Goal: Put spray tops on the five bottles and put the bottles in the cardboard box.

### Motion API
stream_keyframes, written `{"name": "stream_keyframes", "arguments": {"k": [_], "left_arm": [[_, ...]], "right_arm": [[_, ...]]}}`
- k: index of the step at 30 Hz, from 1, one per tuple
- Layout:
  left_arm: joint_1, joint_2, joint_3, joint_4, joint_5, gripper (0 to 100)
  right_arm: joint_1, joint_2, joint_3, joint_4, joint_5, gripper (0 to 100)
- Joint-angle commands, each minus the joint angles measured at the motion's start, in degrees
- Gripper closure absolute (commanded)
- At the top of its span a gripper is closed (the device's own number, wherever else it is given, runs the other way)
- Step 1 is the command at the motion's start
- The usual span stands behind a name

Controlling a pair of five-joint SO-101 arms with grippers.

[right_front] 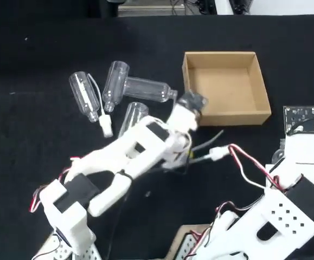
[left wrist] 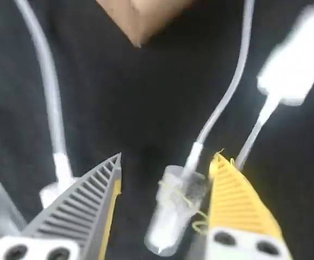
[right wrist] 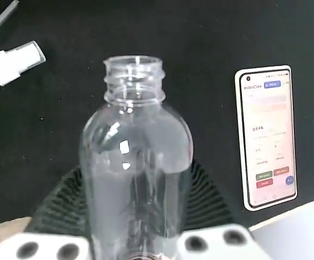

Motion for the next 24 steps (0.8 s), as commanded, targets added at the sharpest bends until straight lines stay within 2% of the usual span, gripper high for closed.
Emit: {"name": "stream_keyframes", "arguments": {"k": [1,6,11,19,24], "left_arm": [[0.9,-3.5,-1.4,4.0,-2.3,76],[0.6,-6.5,0.7,4.2,-2.6,76],[1.0,-5.4,5.0,4.2,-8.4,76],[1.1,-3.5,5.8,4.5,-8.5,77],[3.2,-3.7,5.8,5.4,-8.3,98]], "right_arm": [[-1.1,-1.6,-0.1,-1.3,0.5,98.7],[-1.1,-1.6,0.1,-1.2,0.5,98.7],[-1.1,-1.6,1.4,-1.3,0.5,98.7],[-1.1,-1.6,1.4,-1.2,0.5,98.7],[-1.1,-1.6,1.4,-1.2,0.5,98.7]]}}
